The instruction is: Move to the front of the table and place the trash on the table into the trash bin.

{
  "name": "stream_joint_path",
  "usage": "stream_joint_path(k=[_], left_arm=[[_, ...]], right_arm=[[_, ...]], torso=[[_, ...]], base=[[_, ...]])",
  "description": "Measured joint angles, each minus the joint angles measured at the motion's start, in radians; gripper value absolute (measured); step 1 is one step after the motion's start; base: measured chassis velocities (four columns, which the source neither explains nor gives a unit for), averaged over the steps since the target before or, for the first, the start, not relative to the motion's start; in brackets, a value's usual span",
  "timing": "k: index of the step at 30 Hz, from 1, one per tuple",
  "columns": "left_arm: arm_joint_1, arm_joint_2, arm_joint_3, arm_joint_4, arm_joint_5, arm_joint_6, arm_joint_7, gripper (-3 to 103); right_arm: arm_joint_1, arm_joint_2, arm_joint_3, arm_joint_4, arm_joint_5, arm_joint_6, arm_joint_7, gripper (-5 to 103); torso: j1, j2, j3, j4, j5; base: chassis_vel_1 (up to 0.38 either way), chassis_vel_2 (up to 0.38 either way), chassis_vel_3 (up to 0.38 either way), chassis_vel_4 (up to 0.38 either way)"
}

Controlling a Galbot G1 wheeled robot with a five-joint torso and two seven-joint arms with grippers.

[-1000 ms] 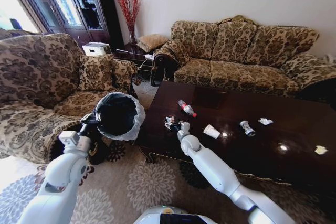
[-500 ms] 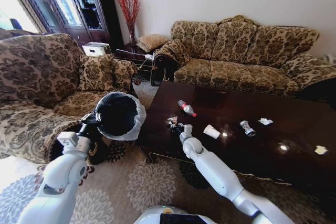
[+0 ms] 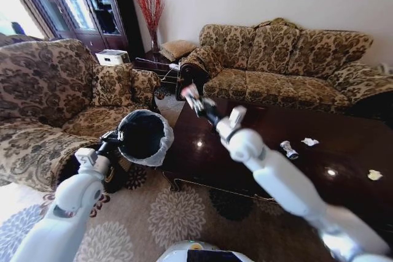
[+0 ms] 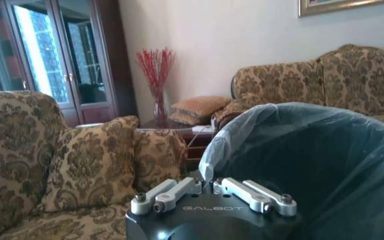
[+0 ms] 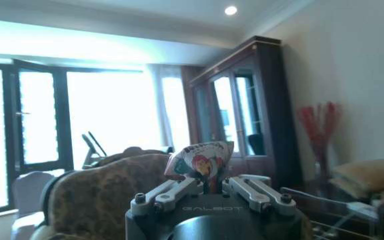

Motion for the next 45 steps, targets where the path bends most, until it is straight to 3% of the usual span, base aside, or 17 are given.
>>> stream_joint_path(k=[3,5,10,13,15,17,19,26,30,36,39,41,42,44,45], left_arm=[[-0.003,0.032,-0.006,-0.021,-0.042,0.029,-0.018,1],[-0.022,0.067,0.005,-0.028,-0.077,0.051,-0.027,1],[-0.024,0.104,0.011,-0.035,-0.122,0.066,-0.026,1],[-0.022,0.106,0.008,-0.037,-0.13,0.066,-0.022,1],[-0.022,0.107,0.004,-0.037,-0.135,0.066,-0.018,1],[-0.022,0.107,0.004,-0.037,-0.135,0.066,-0.017,1],[-0.022,0.106,0.0,-0.036,-0.136,0.066,-0.009,1],[-0.02,0.102,-0.008,-0.036,-0.136,0.066,-0.006,1],[-0.021,0.103,-0.013,-0.039,-0.135,0.065,0.001,1],[-0.02,0.1,-0.018,-0.04,-0.135,0.055,0.008,1],[-0.014,0.088,-0.023,-0.041,-0.13,0.051,0.009,1],[-0.014,0.087,-0.024,-0.042,-0.129,0.051,0.009,1],[-0.012,0.08,-0.03,-0.048,-0.126,0.052,0.01,1],[-0.012,0.078,-0.032,-0.05,-0.124,0.053,0.011,1],[-0.011,0.073,-0.035,-0.052,-0.117,0.053,0.011,1]], right_arm=[[0.073,0.052,-0.077,-0.01,0.041,-0.011,0.001,5],[0.12,0.091,-0.171,-0.03,0.054,-0.012,0.009,5],[0.172,0.103,-0.338,-0.079,0.047,-0.024,-0.014,5],[0.182,0.113,-0.367,-0.099,0.036,-0.043,-0.017,3],[0.184,0.128,-0.375,-0.107,0.034,-0.061,-0.013,13],[0.184,0.131,-0.376,-0.109,0.034,-0.063,-0.009,13],[0.187,0.139,-0.38,-0.117,0.031,-0.067,0.002,24],[0.187,0.143,-0.385,-0.125,0.009,-0.072,0.007,44],[0.196,0.151,-0.389,-0.136,0.001,-0.072,0.031,66],[0.209,0.149,-0.354,-0.138,-0.004,-0.062,0.066,83],[0.217,0.106,-0.279,-0.123,0.006,-0.056,0.094,97],[0.216,0.096,-0.267,-0.12,0.007,-0.056,0.099,97],[0.2,0.048,-0.21,-0.11,0.007,-0.054,0.122,100],[0.184,0.021,-0.182,-0.108,0.004,-0.054,0.128,100],[0.14,-0.034,-0.121,-0.108,-0.016,-0.061,0.127,100]], torso=[[0.0,0.0,0.0,0.0012,0.0],[0.0,0.0,0.0,0.0006,-0.0001],[0.0,0.0,0.0,-0.0003,0.0002],[0.0,0.0,0.0,-0.0003,0.0001],[0.0,0.0,0.0,-0.0001,0.0001],[0.0,0.0,0.0,0.0001,0.0],[0.0,0.0,0.0,0.0002,0.0],[0.0,0.0,0.0,-0.0001,0.0002],[0.0,0.0,0.0,0.0,0.0001],[0.0,0.0,0.0,0.0002,0.0002],[0.0,0.0,0.0,0.0002,0.0002],[0.0,0.0,0.0,0.0002,0.0003],[0.0,0.0,0.0,0.0005,0.0003],[0.0,0.0,0.0,0.0004,0.0003],[0.0,0.0,0.0,0.0,0.0006]], base=[[0.0,0.0,0.0,0.0],[0.0,0.0,0.0,0.0],[0.0,0.0,0.0,0.0],[0.0,0.0,0.0,0.0],[0.0,0.0,0.0,0.0],[0.0,0.0,0.0,0.0],[0.0,0.0,0.0,0.0],[0.0,0.0,0.0,0.0],[0.0,0.0,0.0,0.0],[0.0,0.0,0.0,0.0],[0.0,0.0,0.0,0.0],[0.0,0.0,0.0,0.0],[0.0,0.0,0.0,0.0],[0.0,0.0,0.0,0.0],[0.0,0.0,0.0,0.0]])
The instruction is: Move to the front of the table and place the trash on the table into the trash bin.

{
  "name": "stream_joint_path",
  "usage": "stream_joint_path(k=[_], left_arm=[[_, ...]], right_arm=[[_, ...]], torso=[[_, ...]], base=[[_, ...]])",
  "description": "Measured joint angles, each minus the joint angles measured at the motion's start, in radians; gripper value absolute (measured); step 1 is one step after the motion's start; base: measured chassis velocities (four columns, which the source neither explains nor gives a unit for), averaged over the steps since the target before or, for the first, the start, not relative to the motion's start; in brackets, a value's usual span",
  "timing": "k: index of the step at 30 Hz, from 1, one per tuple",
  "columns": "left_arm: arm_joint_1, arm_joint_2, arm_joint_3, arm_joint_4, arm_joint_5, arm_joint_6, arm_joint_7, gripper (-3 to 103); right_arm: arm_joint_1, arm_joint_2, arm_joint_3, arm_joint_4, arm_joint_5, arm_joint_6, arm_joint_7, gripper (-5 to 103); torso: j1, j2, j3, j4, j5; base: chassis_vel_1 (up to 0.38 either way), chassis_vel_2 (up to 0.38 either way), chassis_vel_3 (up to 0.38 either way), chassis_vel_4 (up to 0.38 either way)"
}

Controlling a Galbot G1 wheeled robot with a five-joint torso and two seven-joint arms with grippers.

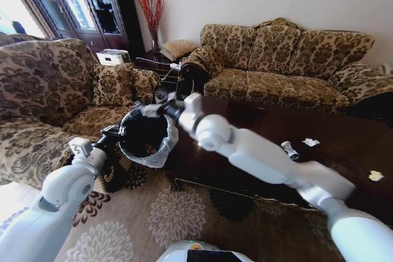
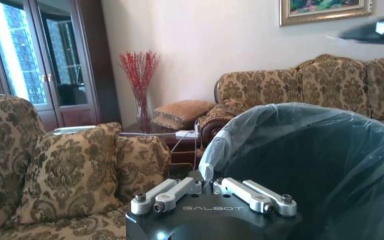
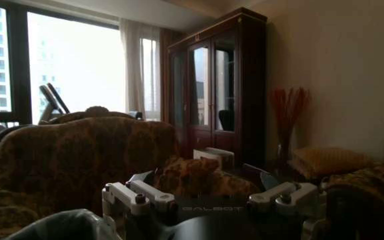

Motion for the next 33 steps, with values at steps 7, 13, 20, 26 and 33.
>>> stream_joint_path(k=[7,13,20,26,33], left_arm=[[0.0,-0.014,-0.005,-0.004,0.008,0.0,0.003,1],[0.002,-0.03,0.008,-0.003,0.032,0.0,0.011,1],[0.001,-0.04,0.016,-0.001,0.038,-0.016,0.024,1],[0.022,-0.056,0.001,-0.023,0.04,-0.024,0.026,1],[0.039,-0.076,-0.014,-0.051,0.042,-0.027,0.027,1]], right_arm=[[-0.216,-0.14,0.205,0.023,-0.083,-0.037,-0.031,100],[-0.615,-0.243,0.535,0.056,-0.251,-0.028,-0.138,100],[-0.918,-0.227,0.75,0.084,-0.36,0.025,-0.179,100],[-1.037,-0.14,0.831,0.093,-0.428,0.06,-0.169,100],[-1.11,-0.078,0.852,0.119,-0.473,0.073,-0.164,100]], torso=[[0.0,0.0,0.0,-0.0004,0.0006],[0.0,0.0,0.0,0.0002,-0.0003],[0.0,0.0,0.0,-0.0009,-0.0003],[0.0,0.0,0.0,-0.0001,0.0],[0.0,0.0,0.0,0.0005,-0.0006]], base=[[0.0,0.0,0.0,0.0],[-0.018,-0.013,-0.015,-0.016],[-0.072,-0.064,-0.069,-0.073],[-0.041,-0.035,-0.037,-0.048],[-0.024,0.049,0.04,-0.02]])
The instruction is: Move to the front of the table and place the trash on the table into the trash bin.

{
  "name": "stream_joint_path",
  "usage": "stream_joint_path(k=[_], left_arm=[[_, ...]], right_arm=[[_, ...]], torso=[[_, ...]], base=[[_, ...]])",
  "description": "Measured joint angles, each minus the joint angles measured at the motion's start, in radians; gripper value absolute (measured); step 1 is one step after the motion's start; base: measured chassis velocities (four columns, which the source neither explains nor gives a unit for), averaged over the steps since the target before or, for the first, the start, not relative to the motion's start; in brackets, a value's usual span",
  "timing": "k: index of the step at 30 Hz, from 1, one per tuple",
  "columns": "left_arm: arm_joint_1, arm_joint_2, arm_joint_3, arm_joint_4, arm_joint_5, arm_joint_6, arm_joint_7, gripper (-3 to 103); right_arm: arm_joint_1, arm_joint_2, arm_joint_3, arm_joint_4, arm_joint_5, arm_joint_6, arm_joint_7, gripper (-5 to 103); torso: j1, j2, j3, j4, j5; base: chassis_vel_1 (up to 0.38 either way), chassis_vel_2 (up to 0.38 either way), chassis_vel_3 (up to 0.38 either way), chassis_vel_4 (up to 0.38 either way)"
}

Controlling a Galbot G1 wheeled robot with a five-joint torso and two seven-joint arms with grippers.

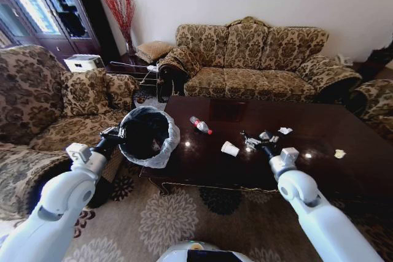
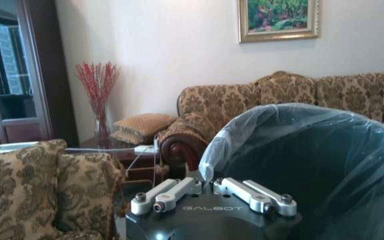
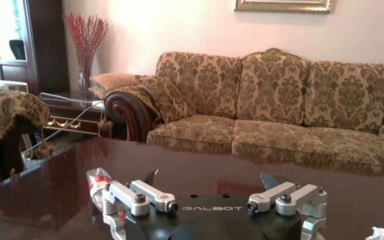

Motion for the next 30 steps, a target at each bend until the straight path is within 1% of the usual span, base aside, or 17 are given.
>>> stream_joint_path(k=[2,7,9,10,16,17,19,20,22,23,24,26,27,28,29,30], left_arm=[[0.002,-0.002,0.002,-0.011,0.001,0.0,0.0,1],[0.004,-0.002,0.003,-0.015,0.001,0.0,0.001,1],[0.004,-0.002,0.003,-0.015,0.001,0.0,0.001,1],[0.004,-0.003,0.003,-0.015,0.002,0.0,0.001,1],[0.005,-0.007,0.003,-0.015,0.002,0.0,0.001,1],[0.005,-0.007,0.003,-0.015,0.002,0.0,0.0,1],[0.002,-0.006,0.004,-0.015,0.002,0.001,-0.001,1],[-0.007,-0.001,0.011,-0.008,0.003,0.001,-0.002,1],[-0.032,0.017,0.029,0.013,0.011,0.001,-0.001,1],[-0.035,0.02,0.031,0.02,0.017,0.001,-0.001,1],[-0.035,0.02,0.031,0.02,0.017,0.001,-0.001,1],[-0.045,0.023,0.029,0.044,0.028,0.001,-0.008,1],[-0.047,0.023,0.028,0.047,0.029,0.001,-0.011,1],[-0.047,0.023,0.028,0.047,0.029,0.001,-0.011,1],[-0.05,0.023,0.017,0.059,0.033,0.001,-0.021,1],[-0.05,0.023,0.012,0.063,0.034,0.001,-0.026,1]], right_arm=[[-0.01,0.014,-0.004,0.008,-0.01,0.0,0.003,100],[-0.014,0.021,-0.011,0.016,-0.021,0.0,0.01,100],[-0.013,0.021,-0.013,0.018,-0.021,-0.001,0.011,100],[-0.009,0.019,-0.018,0.02,-0.022,-0.004,0.013,100],[0.03,0.001,-0.046,0.009,-0.011,-0.005,0.012,100],[0.06,-0.008,-0.067,-0.004,0.003,-0.004,0.005,100],[0.088,-0.016,-0.086,-0.017,0.021,-0.004,-0.006,100],[0.105,-0.022,-0.098,-0.027,0.041,-0.002,-0.013,100],[0.146,-0.04,-0.128,-0.046,0.098,0.003,-0.025,100],[0.168,-0.046,-0.15,-0.056,0.126,0.006,-0.03,100],[0.168,-0.046,-0.15,-0.056,0.126,0.006,-0.03,100],[0.265,-0.07,-0.263,-0.112,0.227,0.015,-0.036,100],[0.288,-0.074,-0.289,-0.126,0.245,0.019,-0.037,100],[0.288,-0.074,-0.289,-0.126,0.245,0.019,-0.037,100],[0.381,-0.077,-0.384,-0.182,0.296,0.03,-0.037,100],[0.424,-0.075,-0.426,-0.211,0.31,0.034,-0.037,100]], torso=[[0.0,0.0,0.0,-0.0004,0.0002],[0.0,0.0,0.0,-0.0007,0.0001],[0.0,0.0,0.0,-0.0007,0.0002],[0.0,0.0,0.0,-0.0002,0.0003],[0.002,0.0,0.001,-0.0003,0.0006],[0.002,0.0,0.001,-0.0008,0.0006],[0.002,-0.001,0.001,-0.0005,0.0002],[0.002,-0.001,0.001,-0.0002,0.0003],[0.0,0.0,0.0,-0.0013,-0.0003],[-0.001,0.0,0.0,-0.001,-0.0003],[-0.001,0.0,0.0,-0.001,-0.0003],[-0.001,0.0,0.0,0.0,0.0001],[-0.001,0.0,0.0,-0.0002,0.0002],[-0.001,0.0,0.0,-0.0002,0.0002],[-0.001,0.0,0.0,-0.0003,0.0],[-0.001,0.0,0.0,-0.0002,0.0001]], base=[[-0.095,0.079,0.068,-0.118],[-0.17,0.172,0.16,-0.18],[-0.245,0.26,0.217,-0.225],[-0.238,0.259,0.263,-0.228],[-0.198,0.17,0.173,-0.179],[-0.102,0.092,0.092,-0.003],[-0.102,0.045,0.005,-0.003],[0.0,0.0,0.0,0.0],[0.0,0.0,0.0,0.0],[0.0,0.0,0.0,0.0],[0.0,0.0,0.0,0.0],[0.067,-0.047,-0.07,0.027],[0.05,-0.031,-0.08,0.045],[0.05,-0.031,-0.08,0.045],[0.0,0.0,0.0,0.0],[0.0,0.0,0.0,0.0]])
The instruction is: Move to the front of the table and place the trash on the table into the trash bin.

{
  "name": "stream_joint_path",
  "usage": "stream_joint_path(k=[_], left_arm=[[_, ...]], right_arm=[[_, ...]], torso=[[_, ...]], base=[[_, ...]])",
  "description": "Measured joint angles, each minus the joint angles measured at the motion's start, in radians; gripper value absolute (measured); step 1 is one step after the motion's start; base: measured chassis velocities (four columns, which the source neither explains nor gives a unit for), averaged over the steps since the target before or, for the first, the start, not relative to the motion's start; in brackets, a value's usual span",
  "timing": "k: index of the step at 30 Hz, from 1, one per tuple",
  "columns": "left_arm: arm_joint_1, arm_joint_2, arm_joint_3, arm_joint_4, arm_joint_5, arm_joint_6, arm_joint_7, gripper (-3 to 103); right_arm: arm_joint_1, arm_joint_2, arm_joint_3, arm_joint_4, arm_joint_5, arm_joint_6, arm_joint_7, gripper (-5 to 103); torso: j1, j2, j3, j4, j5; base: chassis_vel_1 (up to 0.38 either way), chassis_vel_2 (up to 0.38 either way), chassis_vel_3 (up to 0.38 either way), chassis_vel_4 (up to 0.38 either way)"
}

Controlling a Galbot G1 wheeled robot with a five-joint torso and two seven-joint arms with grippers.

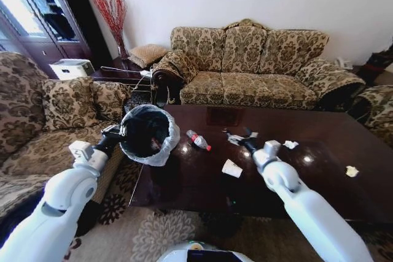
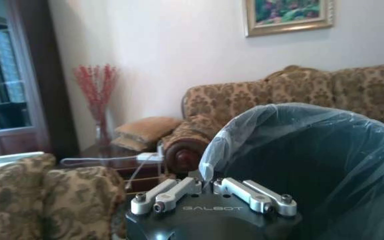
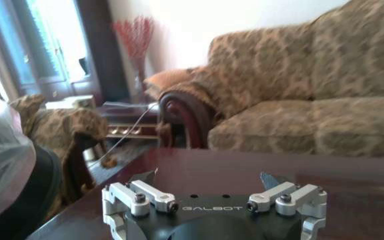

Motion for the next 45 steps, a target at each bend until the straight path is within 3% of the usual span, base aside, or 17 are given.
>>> stream_joint_path(k=[1,2,5,12,21,25,28,34,36,39,41,45], left_arm=[[0.0,0.0,0.0,0.0,0.0,0.0,0.0,1],[0.0,0.0,-0.014,0.007,0.002,0.0,-0.01,1],[0.003,0.002,-0.019,0.007,0.002,0.0,-0.02,1],[0.005,0.007,-0.015,-0.014,0.002,0.005,-0.021,1],[0.027,0.009,-0.028,-0.028,-0.003,0.006,-0.017,1],[0.028,0.01,-0.028,-0.03,-0.003,0.005,-0.016,1],[0.028,0.01,-0.028,-0.031,-0.004,0.005,-0.015,1],[0.026,0.015,-0.027,-0.031,-0.004,0.004,-0.013,1],[0.026,0.015,-0.027,-0.031,-0.004,0.004,-0.013,1],[0.026,0.019,-0.026,-0.031,-0.005,0.003,-0.009,1],[0.026,0.019,-0.026,-0.031,-0.005,0.003,-0.009,1],[0.026,0.02,-0.024,-0.031,-0.005,0.003,-0.005,1]], right_arm=[[0.0,0.0,0.0,0.0,0.0,0.0,0.0,100],[0.105,0.017,-0.111,-0.081,0.018,0.008,-0.003,100],[0.252,0.076,-0.272,-0.215,0.049,-0.001,-0.027,100],[0.357,0.149,-0.443,-0.35,0.048,-0.028,-0.054,100],[0.369,0.213,-0.471,-0.458,-0.087,-0.05,-0.061,103],[0.37,0.232,-0.462,-0.495,-0.113,-0.047,-0.064,96],[0.369,0.233,-0.461,-0.5,-0.116,-0.046,-0.066,88],[0.353,0.239,-0.451,-0.515,-0.143,-0.029,-0.07,61],[0.35,0.241,-0.448,-0.518,-0.152,-0.026,-0.072,61],[0.335,0.253,-0.421,-0.525,-0.169,-0.021,-0.07,46],[0.334,0.253,-0.418,-0.525,-0.17,-0.02,-0.068,46],[0.324,0.244,-0.378,-0.466,-0.174,-0.016,-0.033,36]], torso=[[0.0,0.0,0.0,0.0,0.0],[0.001,0.0,0.0,0.0002,-0.0001],[0.002,-0.001,0.001,0.0001,0.0001],[0.001,0.0,0.0,-0.0006,-0.0001],[0.001,0.0,0.0,-0.0004,0.0001],[0.001,0.0,0.0,-0.0002,0.0001],[0.001,0.0,0.0,-0.0003,0.0],[0.001,0.0,0.0,-0.0003,0.0001],[0.001,0.0,0.0,-0.0003,0.0002],[0.001,0.0,0.0,-0.0002,0.0002],[0.001,0.0,0.0,-0.0001,0.0002],[0.001,0.0,0.001,-0.0002,0.0003]], base=[[0.0,0.0,0.0,0.0],[0.0,0.0,0.0,0.0],[0.0,0.0,0.0,0.0],[0.0,0.0,0.0,0.0],[0.0,0.0,0.0,0.0],[0.0,0.0,0.0,0.0],[0.0,0.0,0.0,0.0],[0.0,0.0,0.0,0.0],[0.0,0.0,0.0,0.0],[0.0,0.0,0.0,0.0],[0.0,0.0,0.0,0.0],[0.0,0.0,0.0,0.0]])
